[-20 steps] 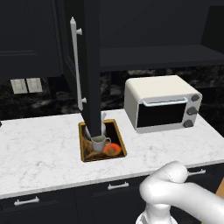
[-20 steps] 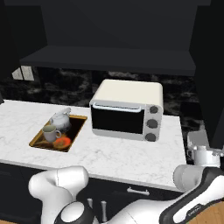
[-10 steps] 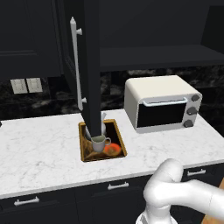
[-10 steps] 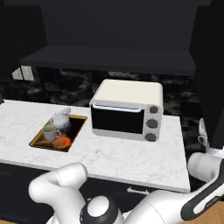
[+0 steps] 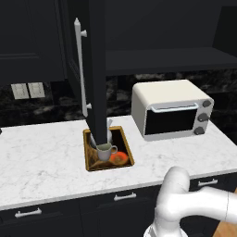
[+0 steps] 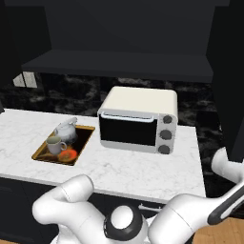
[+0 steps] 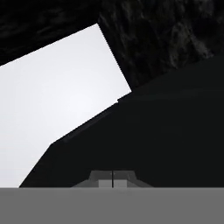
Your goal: Pick the kettle from the counter and place it on the tray. Then pick the mug from the cabinet and place it on the tray. Then close the cabinet doors.
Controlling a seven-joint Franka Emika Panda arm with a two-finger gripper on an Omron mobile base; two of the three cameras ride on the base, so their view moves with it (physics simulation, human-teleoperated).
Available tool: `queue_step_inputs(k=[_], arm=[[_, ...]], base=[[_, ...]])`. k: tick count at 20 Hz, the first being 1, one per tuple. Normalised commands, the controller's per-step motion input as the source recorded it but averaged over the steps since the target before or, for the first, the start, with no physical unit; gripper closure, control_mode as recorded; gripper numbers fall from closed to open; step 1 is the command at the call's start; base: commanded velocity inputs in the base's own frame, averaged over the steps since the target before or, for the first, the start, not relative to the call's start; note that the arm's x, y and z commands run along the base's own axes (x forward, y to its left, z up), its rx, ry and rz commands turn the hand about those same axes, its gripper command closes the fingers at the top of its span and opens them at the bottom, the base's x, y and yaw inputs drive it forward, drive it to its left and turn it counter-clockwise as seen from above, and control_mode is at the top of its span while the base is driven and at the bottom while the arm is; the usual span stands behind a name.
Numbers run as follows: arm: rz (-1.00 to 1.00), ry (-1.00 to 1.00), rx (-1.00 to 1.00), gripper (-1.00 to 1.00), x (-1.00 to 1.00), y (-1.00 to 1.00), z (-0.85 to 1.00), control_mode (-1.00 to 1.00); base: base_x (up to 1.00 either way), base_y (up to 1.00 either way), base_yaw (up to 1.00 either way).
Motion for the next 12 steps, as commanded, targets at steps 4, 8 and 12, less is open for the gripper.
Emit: queue_step_inputs(k=[4,8,12], arm=[[0.07,-0.27,-0.17,1.0,-0.52,0.65,0.62,-1.0],[0.08,-0.25,-0.27,1.0,-0.74,0.89,0.61,-1.0],[0.09,-0.19,-0.32,1.0,-0.75,1.0,0.67,-1.0]], base=[[0.0,0.0,0.0],[0.0,0.0,0.0],[0.0,0.0,0.0]])
